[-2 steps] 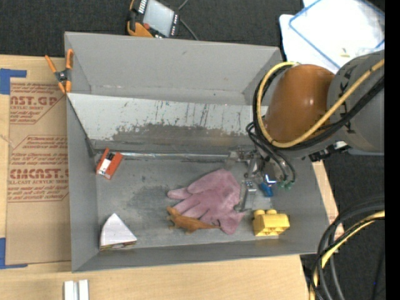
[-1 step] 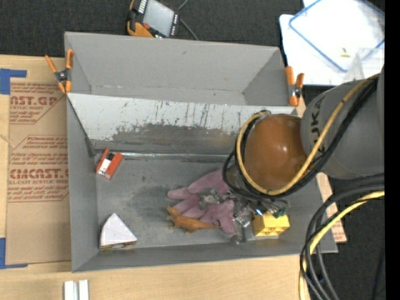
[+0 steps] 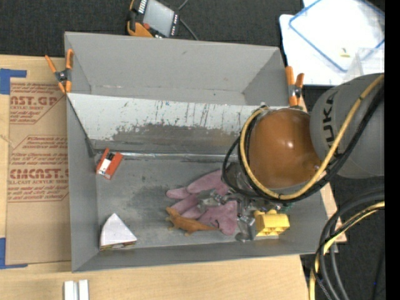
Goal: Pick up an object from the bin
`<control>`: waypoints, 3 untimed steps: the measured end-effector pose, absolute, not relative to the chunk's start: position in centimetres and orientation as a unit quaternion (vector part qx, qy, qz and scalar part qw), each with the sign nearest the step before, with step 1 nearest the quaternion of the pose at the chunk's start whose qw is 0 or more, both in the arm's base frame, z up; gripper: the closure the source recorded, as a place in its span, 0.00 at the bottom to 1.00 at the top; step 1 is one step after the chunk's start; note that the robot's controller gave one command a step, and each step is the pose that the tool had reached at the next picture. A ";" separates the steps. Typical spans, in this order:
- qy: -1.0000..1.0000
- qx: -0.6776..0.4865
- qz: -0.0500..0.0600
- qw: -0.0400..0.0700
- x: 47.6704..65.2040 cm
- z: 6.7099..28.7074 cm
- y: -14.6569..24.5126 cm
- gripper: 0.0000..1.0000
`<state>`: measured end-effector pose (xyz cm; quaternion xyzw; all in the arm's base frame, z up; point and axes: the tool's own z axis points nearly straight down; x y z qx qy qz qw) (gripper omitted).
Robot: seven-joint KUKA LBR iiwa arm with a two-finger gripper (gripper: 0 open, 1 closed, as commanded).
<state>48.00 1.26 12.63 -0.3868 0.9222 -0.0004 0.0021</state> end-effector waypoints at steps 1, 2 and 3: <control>0.939 -0.343 0.001 0.005 49.2 7.3 0.2 0.00; 0.785 -0.619 -0.002 0.008 51.3 7.1 -1.3 0.00; 0.935 -0.355 0.001 0.005 49.3 7.3 0.2 1.00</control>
Offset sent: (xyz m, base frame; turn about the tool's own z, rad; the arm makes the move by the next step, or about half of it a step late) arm 0.0329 -0.0295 -0.0563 -0.5770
